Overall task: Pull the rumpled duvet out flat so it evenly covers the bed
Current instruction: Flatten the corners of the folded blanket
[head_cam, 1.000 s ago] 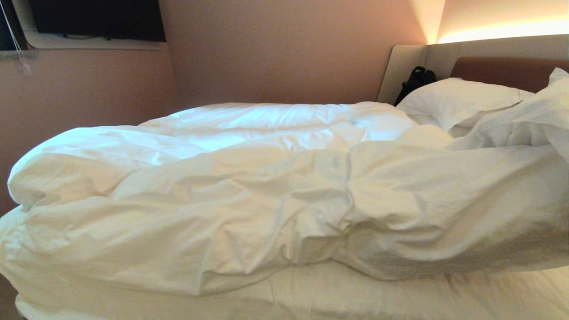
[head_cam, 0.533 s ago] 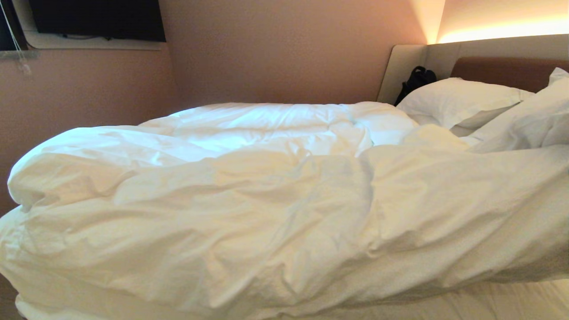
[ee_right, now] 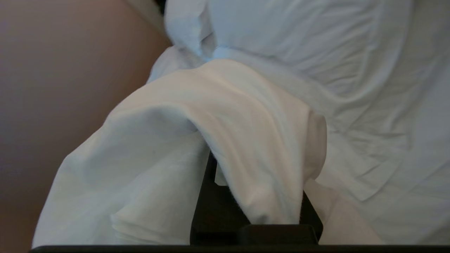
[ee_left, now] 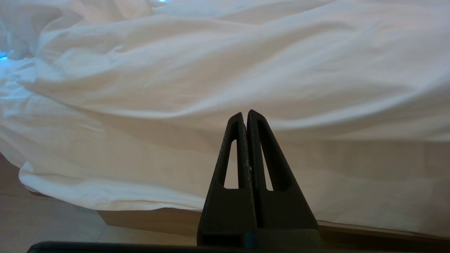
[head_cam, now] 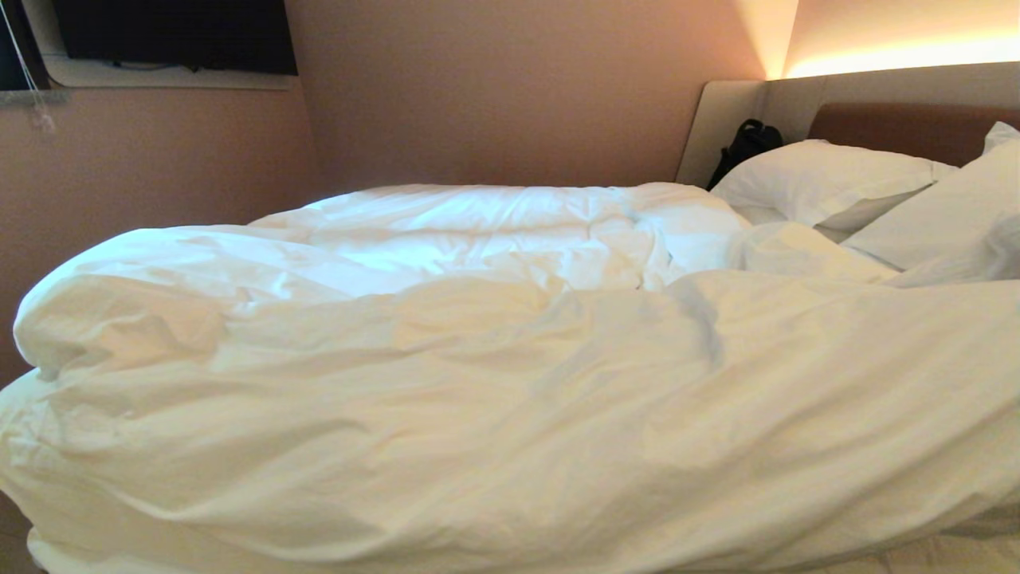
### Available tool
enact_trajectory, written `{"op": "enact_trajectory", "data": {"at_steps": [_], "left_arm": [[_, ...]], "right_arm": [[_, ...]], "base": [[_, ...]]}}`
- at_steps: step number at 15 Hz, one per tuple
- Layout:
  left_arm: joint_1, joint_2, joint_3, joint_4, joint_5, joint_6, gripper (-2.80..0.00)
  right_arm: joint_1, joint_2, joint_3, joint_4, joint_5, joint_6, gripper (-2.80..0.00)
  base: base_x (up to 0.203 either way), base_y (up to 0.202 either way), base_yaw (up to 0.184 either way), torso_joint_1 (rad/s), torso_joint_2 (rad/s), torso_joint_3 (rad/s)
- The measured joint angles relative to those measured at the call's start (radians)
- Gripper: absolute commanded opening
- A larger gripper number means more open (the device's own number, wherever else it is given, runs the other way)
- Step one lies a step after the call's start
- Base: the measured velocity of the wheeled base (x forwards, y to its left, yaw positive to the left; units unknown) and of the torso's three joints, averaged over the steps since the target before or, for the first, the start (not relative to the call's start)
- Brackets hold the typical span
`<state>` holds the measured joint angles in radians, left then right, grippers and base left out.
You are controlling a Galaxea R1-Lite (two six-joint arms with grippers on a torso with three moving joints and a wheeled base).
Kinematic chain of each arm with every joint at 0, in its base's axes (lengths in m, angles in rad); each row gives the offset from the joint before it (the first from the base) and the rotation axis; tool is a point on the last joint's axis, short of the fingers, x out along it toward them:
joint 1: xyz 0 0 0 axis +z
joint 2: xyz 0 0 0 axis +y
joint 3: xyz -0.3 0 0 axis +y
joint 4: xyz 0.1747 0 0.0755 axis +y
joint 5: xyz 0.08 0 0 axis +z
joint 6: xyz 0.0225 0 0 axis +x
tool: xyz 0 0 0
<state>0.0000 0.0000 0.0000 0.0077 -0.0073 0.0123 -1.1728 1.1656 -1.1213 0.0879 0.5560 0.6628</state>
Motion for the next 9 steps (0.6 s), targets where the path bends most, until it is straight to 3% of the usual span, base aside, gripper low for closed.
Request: {"op": "enact_trajectory", "data": {"at_steps": [6, 9], "left_arm": [[0.000, 0.000, 0.000, 0.000, 0.000, 0.000, -2.80], [0.000, 0.000, 0.000, 0.000, 0.000, 0.000, -2.80]], "right_arm": [[-0.039, 0.051, -0.046, 0.000, -0.136, 0.004, -2.80], [-0.080, 0.078, -0.076, 0.001, -0.156, 0.004, -2.80]], "base": [[0.000, 0.000, 0.000, 0.000, 0.00, 0.000], [0.000, 0.000, 0.000, 0.000, 0.00, 0.000]]}}
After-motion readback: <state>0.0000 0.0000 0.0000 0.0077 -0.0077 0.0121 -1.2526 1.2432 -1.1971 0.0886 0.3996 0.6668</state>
